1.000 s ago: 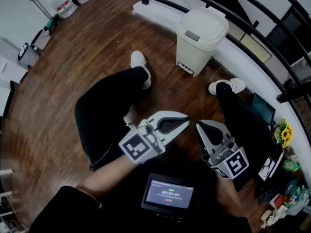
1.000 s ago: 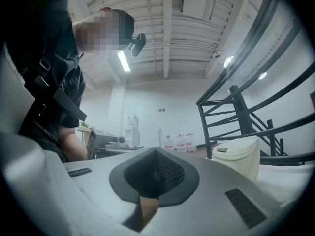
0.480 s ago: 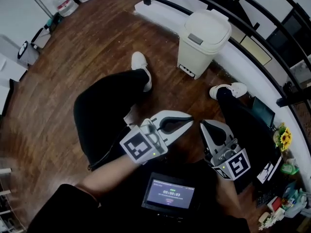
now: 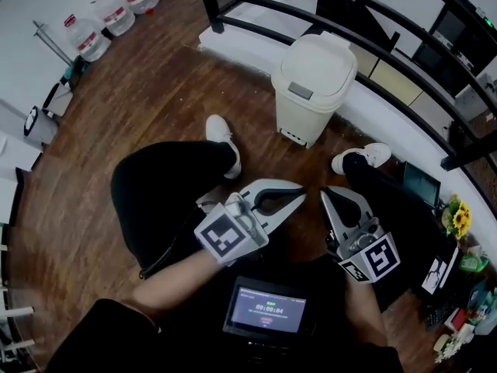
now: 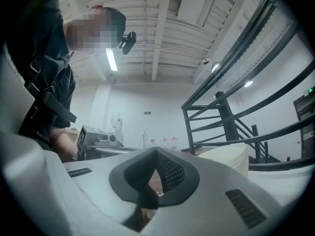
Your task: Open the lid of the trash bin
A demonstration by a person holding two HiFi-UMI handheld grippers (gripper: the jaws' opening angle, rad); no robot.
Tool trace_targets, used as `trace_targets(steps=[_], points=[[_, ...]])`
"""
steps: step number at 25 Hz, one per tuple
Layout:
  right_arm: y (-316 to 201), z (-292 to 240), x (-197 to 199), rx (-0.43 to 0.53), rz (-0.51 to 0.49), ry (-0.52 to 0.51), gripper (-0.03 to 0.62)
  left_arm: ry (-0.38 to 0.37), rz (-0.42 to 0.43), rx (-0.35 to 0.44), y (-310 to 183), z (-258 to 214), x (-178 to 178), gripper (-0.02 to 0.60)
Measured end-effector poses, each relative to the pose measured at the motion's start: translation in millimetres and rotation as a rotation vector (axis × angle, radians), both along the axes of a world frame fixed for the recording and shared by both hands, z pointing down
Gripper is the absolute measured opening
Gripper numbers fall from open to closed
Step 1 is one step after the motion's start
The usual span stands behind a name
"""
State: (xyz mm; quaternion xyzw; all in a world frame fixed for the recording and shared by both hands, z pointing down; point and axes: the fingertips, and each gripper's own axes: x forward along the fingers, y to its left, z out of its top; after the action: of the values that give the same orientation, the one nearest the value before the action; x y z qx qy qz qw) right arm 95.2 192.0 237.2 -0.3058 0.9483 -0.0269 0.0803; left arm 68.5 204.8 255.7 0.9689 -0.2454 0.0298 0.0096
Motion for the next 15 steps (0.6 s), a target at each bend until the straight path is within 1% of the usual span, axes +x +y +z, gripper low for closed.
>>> trace_targets(steps=[5,8,11,15], points=[[-41.1,-3.4,-15.6,-0.007,0.055,0.009,0.020,-0.012,0.032,-0.028,-47.3,0.4,-14.7,0.037],[-63.6,0.3,-24.6,-0.023,0.096,0.028,0.020,0.010,0.042,-0.069,-77.1,2.5,-25.5,0.037],[-86.3,2.6,-31.6,-0.024,0.141,0.065,0.021,0.032,0.038,-0.093,-105.3,-1.6,-36.7,0.037],[-108.6,1.1,-31.3,-0.019,0.180,0.092,0.021,0.031,0.050,-0.114,-129.9,-3.5,-41.2,0.037]])
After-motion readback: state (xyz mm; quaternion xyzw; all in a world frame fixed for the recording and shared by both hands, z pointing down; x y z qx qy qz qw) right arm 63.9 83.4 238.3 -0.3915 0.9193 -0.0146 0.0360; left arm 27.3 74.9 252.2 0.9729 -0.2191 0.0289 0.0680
